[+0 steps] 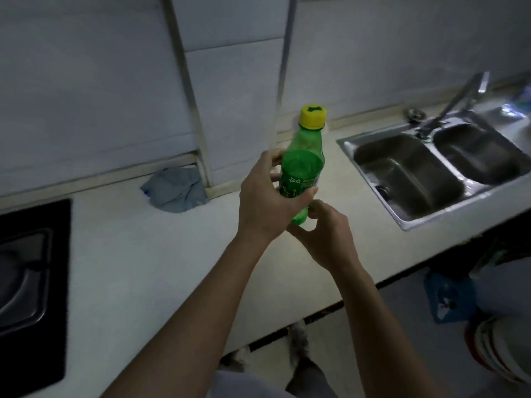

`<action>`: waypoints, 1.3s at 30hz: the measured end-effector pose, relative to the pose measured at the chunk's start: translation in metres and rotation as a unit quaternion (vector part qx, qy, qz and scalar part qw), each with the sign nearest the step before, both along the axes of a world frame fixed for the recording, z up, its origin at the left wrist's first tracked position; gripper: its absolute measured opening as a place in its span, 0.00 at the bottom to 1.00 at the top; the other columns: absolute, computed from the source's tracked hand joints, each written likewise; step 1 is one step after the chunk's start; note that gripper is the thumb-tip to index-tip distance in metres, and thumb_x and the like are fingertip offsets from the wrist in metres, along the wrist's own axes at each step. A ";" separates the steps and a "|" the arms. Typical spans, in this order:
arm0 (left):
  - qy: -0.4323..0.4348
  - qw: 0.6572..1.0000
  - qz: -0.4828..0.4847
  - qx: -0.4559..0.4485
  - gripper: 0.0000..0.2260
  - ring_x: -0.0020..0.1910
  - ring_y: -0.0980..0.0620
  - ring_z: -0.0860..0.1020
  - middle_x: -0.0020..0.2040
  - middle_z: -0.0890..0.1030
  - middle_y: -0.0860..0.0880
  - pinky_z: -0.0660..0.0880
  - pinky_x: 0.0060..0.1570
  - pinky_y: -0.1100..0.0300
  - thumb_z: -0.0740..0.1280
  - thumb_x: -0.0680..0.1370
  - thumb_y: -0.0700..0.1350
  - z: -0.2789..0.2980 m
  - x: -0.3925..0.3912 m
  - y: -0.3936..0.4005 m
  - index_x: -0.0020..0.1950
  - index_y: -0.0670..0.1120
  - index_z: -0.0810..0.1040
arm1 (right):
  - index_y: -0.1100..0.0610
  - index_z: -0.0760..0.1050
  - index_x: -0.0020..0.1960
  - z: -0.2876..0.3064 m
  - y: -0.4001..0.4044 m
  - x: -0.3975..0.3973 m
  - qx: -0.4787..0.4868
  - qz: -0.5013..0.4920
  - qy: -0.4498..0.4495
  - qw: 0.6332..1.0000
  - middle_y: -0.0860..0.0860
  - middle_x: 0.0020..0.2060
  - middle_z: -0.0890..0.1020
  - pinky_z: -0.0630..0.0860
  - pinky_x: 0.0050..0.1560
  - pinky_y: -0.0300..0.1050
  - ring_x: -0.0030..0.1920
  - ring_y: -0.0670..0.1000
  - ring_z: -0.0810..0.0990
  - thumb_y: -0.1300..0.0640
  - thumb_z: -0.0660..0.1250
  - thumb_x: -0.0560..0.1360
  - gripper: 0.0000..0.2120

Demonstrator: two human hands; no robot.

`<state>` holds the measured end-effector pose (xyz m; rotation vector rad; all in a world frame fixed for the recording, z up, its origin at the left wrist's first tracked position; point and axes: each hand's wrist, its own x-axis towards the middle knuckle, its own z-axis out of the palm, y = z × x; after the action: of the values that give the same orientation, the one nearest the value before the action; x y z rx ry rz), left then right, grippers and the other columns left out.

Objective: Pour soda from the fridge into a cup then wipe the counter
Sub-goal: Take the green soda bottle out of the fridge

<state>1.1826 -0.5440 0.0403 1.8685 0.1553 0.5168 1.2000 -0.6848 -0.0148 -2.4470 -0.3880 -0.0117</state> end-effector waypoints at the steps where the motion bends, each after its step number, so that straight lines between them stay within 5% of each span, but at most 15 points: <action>1: 0.010 1.000 0.019 -0.005 0.29 0.53 0.58 0.79 0.56 0.78 0.59 0.82 0.50 0.58 0.80 0.66 0.51 -0.005 0.005 0.004 0.63 0.50 0.73 | 0.53 0.76 0.59 -0.008 0.004 0.011 0.002 0.019 0.008 1.000 0.50 0.50 0.83 0.79 0.45 0.49 0.48 0.50 0.80 0.42 0.74 0.68 0.25; 8: 0.072 0.981 0.177 -0.037 0.28 0.54 0.57 0.80 0.55 0.80 0.59 0.81 0.54 0.54 0.82 0.65 0.49 -0.045 0.034 0.007 0.61 0.52 0.74 | 0.56 0.77 0.57 -0.057 0.022 0.085 0.000 0.148 0.057 0.987 0.51 0.47 0.83 0.78 0.45 0.51 0.46 0.53 0.80 0.45 0.77 0.66 0.25; 14: 0.093 0.960 0.260 -0.052 0.29 0.55 0.58 0.79 0.55 0.78 0.59 0.81 0.53 0.60 0.83 0.65 0.45 -0.086 0.045 -0.001 0.61 0.51 0.74 | 0.58 0.79 0.57 -0.093 0.033 0.118 -0.014 0.221 0.078 0.972 0.54 0.49 0.82 0.73 0.43 0.43 0.47 0.54 0.80 0.49 0.79 0.65 0.24; 22: 0.135 0.952 0.270 -0.044 0.30 0.57 0.58 0.78 0.57 0.78 0.58 0.80 0.54 0.60 0.83 0.63 0.47 -0.134 0.051 -0.001 0.60 0.56 0.73 | 0.55 0.80 0.58 -0.140 0.037 0.127 0.012 0.236 0.120 0.964 0.53 0.48 0.82 0.76 0.43 0.46 0.46 0.54 0.79 0.51 0.77 0.68 0.21; 29: 0.151 0.953 0.262 -0.031 0.30 0.58 0.67 0.75 0.55 0.75 0.67 0.76 0.54 0.70 0.83 0.64 0.47 -0.155 0.048 0.003 0.58 0.61 0.70 | 0.57 0.81 0.50 -0.160 0.041 0.120 0.016 0.241 0.087 0.966 0.51 0.40 0.79 0.64 0.33 0.33 0.37 0.49 0.73 0.53 0.78 0.67 0.15; 39: 0.141 0.964 0.225 -0.029 0.31 0.60 0.66 0.74 0.57 0.75 0.63 0.73 0.55 0.73 0.82 0.65 0.43 -0.170 0.042 0.008 0.60 0.58 0.69 | 0.61 0.79 0.50 -0.170 0.043 0.115 0.012 0.231 0.056 0.971 0.54 0.40 0.80 0.69 0.35 0.41 0.37 0.50 0.74 0.58 0.80 0.64 0.18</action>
<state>1.2247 -0.5361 -0.1292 1.8426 0.7911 0.5426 1.3149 -0.6414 -0.1844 -2.2647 -0.8900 0.3163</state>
